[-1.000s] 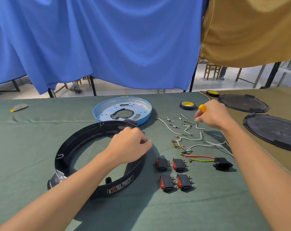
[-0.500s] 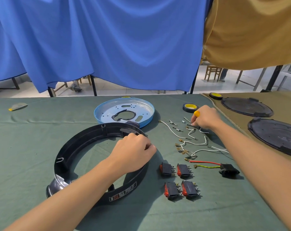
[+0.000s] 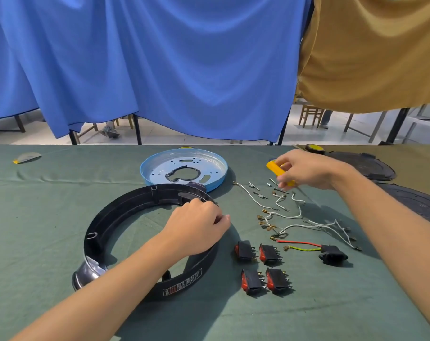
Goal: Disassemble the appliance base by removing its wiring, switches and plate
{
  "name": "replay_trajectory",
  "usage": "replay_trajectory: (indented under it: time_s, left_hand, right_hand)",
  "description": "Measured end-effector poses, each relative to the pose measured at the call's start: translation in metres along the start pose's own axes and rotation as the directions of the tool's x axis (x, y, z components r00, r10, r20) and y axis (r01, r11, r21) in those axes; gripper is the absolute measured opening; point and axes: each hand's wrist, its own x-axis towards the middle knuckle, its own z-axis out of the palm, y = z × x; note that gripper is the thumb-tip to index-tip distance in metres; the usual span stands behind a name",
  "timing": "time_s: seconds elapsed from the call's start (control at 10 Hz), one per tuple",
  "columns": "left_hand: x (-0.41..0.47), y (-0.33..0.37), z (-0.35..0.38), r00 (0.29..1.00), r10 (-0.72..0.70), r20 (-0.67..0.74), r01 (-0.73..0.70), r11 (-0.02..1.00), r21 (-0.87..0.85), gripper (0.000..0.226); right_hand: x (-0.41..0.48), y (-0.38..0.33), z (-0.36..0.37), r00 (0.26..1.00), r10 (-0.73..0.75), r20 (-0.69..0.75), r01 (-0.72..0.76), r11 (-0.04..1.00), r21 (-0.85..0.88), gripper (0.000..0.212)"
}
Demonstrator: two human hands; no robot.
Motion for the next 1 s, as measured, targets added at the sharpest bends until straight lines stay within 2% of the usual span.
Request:
replay_trajectory:
  time_s: [0.1,0.2,0.3,0.4,0.5,0.6,0.7,0.9,1.0]
  left_hand:
    - [-0.001,0.002,-0.005,0.999,-0.009,0.038,0.009,1.0,0.0,0.053]
    - [-0.005,0.003,-0.011,0.996,-0.022,0.088,0.021,1.0,0.012,0.05]
    - [-0.015,0.003,-0.016,0.993,-0.039,0.114,0.037,0.999,0.018,0.039]
    - [-0.026,0.003,-0.018,0.995,-0.031,0.094,0.03,1.0,0.009,0.03]
    - [-0.033,0.004,-0.016,0.998,-0.01,0.055,0.01,1.0,-0.008,0.033]
    - [-0.037,0.006,-0.013,0.999,0.033,0.015,-0.033,0.999,-0.001,0.034]
    - [-0.04,0.006,-0.01,0.998,0.061,0.0,-0.061,0.998,-0.007,0.036]
    - [-0.04,0.004,-0.011,0.995,0.093,-0.032,-0.091,0.995,0.05,0.035]
    - [-0.042,0.004,-0.01,0.997,0.062,-0.038,-0.062,0.998,0.013,0.034]
  right_hand:
    - [-0.013,-0.019,0.023,0.998,-0.019,0.065,0.01,0.991,0.133,0.016]
    - [-0.004,-0.029,0.058,0.997,0.082,-0.01,-0.079,0.982,0.169,0.017]
    - [0.01,-0.032,0.086,0.977,0.166,-0.132,-0.151,0.982,0.112,0.017]
    - [0.023,-0.032,0.102,0.952,0.141,-0.273,-0.178,0.978,-0.113,0.025]
    - [0.029,-0.031,0.115,0.945,0.087,-0.315,-0.163,0.961,-0.223,0.026]
    - [0.029,-0.03,0.125,0.954,0.011,-0.299,-0.111,0.941,-0.319,0.019]
    - [0.029,-0.026,0.13,0.953,-0.018,-0.304,-0.108,0.913,-0.392,0.027]
    - [0.019,-0.027,0.13,0.951,-0.022,-0.307,-0.111,0.906,-0.409,0.022]
    - [0.002,-0.025,0.118,0.916,-0.105,-0.388,-0.058,0.921,-0.386,0.02]
